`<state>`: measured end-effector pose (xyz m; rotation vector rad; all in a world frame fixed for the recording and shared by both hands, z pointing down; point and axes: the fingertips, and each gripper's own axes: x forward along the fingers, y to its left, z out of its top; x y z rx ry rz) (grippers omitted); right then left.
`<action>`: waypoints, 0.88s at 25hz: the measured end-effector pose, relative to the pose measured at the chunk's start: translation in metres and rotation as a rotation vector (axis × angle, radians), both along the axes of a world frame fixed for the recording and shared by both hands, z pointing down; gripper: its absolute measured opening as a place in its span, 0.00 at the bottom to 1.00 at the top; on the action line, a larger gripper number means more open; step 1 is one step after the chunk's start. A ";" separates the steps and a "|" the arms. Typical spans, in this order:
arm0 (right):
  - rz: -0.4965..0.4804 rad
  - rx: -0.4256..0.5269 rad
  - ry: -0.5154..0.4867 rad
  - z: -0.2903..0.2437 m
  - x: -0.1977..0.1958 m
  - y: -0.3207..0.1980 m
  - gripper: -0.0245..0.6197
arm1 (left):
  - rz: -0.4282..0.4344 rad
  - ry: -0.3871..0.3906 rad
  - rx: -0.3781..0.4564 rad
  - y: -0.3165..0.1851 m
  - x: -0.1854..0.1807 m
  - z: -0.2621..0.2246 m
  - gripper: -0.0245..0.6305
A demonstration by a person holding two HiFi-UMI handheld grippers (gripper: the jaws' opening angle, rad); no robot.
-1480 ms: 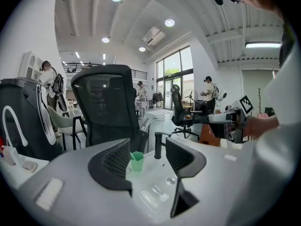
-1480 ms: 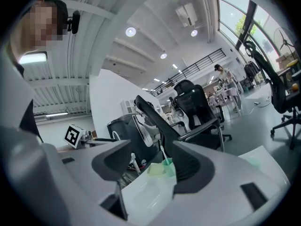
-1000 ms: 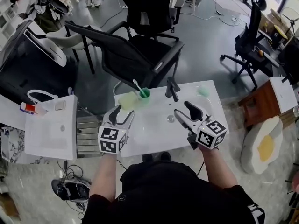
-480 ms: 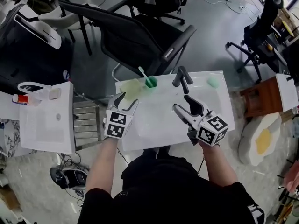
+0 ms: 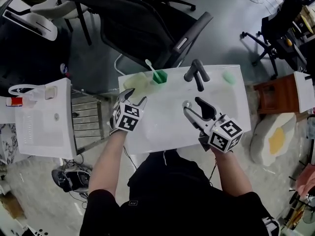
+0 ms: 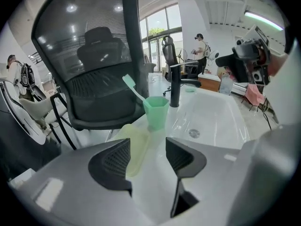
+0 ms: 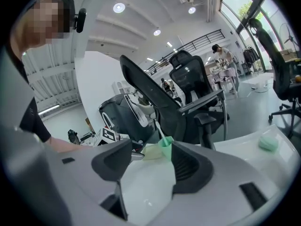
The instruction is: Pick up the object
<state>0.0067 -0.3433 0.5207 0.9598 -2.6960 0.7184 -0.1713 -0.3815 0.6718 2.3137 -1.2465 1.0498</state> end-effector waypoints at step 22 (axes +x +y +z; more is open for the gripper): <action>0.065 -0.036 0.004 0.013 0.034 0.006 0.43 | 0.092 -0.191 -0.124 -0.012 0.004 0.079 0.30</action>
